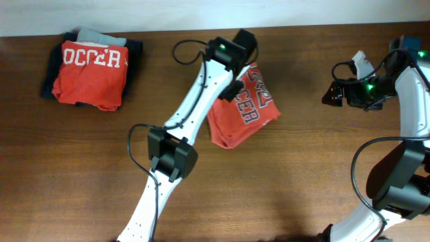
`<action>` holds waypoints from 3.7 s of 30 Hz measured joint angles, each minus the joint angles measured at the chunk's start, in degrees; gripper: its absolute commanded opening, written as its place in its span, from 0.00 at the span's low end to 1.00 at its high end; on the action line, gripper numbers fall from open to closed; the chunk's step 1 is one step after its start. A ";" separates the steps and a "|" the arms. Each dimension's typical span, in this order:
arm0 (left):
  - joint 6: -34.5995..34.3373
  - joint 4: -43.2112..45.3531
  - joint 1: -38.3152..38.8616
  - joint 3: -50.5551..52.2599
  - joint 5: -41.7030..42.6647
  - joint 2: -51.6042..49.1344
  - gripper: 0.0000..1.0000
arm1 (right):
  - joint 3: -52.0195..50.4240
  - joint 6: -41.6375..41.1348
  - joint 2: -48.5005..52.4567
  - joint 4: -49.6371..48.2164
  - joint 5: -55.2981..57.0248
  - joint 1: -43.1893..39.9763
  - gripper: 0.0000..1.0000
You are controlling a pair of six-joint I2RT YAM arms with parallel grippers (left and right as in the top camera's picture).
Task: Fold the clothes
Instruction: 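Lift the folded shirt with the left gripper and carry it left onto the stack, then release the shirt on the stack and press it flat with the left gripper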
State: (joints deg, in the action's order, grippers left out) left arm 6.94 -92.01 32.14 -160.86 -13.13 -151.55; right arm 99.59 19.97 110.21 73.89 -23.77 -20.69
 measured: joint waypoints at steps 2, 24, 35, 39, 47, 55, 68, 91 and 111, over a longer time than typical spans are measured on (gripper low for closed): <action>0.81 0.02 -1.40 0.00 -1.75 0.00 0.00 | 0.00 -0.02 0.00 0.00 0.00 0.00 0.98; 2.51 7.26 -22.21 -0.04 -6.01 2.51 0.00 | 0.00 -0.02 0.00 0.00 -0.02 0.00 0.99; 2.51 8.85 -31.06 -0.04 -3.41 7.08 0.00 | 0.00 0.00 0.00 0.00 0.00 0.00 0.99; 1.88 10.10 -35.28 -0.09 -0.59 8.68 0.00 | 0.00 -0.04 0.00 0.00 0.00 0.00 0.99; -3.87 10.86 -43.06 -0.11 4.42 8.74 0.00 | 0.00 0.00 0.00 0.00 0.00 0.00 0.99; -9.77 10.56 -48.70 -0.11 8.68 8.74 0.00 | 0.00 -0.04 0.00 0.00 -0.02 0.00 0.99; -15.52 15.21 -50.51 9.09 9.35 8.85 0.00 | 0.00 -0.02 0.00 0.00 0.00 0.00 0.99; -22.03 17.81 -54.36 10.43 5.11 10.64 0.99 | 0.00 -0.02 0.00 0.00 0.00 0.00 0.99; -22.64 29.51 -53.37 7.32 42.99 10.03 0.00 | 0.00 -0.04 0.00 0.02 0.00 0.00 0.99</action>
State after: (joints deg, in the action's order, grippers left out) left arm -15.70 -62.50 -21.23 -153.53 29.87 -141.51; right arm 99.59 19.92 110.21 73.91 -23.77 -20.69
